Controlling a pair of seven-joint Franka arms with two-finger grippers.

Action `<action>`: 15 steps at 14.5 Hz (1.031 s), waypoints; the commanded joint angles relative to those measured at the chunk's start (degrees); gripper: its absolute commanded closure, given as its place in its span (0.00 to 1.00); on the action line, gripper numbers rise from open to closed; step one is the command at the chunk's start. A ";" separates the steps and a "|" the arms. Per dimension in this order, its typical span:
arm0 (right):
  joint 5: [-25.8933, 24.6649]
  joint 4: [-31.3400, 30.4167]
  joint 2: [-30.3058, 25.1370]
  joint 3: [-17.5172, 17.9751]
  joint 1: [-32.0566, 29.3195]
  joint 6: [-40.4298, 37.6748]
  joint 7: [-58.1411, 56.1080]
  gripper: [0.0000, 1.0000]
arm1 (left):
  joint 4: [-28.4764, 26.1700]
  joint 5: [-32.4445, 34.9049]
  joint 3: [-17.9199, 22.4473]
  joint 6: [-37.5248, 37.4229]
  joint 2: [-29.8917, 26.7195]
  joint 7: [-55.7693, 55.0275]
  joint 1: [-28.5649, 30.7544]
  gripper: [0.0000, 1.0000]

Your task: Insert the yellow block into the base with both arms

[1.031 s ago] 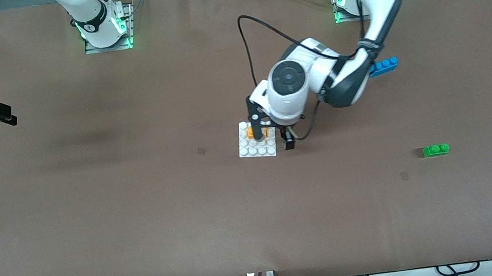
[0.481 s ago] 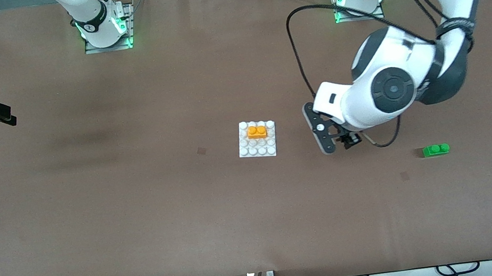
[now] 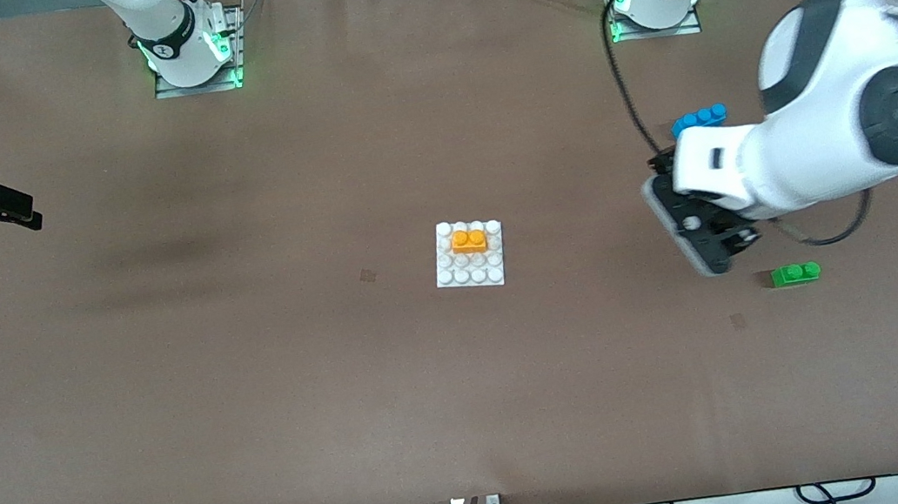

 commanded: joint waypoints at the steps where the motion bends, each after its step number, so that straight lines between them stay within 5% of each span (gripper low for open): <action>1: -0.32 -5.52 -4.26 -0.13 0.08 2.56 -5.51 0.00 | -7.86 -5.82 8.62 -0.20 -9.87 -7.75 -2.47 0.00; 3: -0.06 -5.34 -4.16 -0.74 -0.27 2.47 -11.44 0.00 | -10.34 -8.05 11.70 0.68 -13.22 -22.04 -2.64 0.00; 7: -0.15 -4.81 -4.16 -0.66 -0.10 -0.16 -5.21 0.00 | -12.98 -1.83 11.71 -2.73 -18.15 -45.99 -2.55 0.00; 15: -0.24 -3.93 -3.90 -0.31 -0.10 -0.25 -5.56 0.00 | -18.67 -0.31 13.20 -2.85 -21.58 -51.92 -2.12 0.00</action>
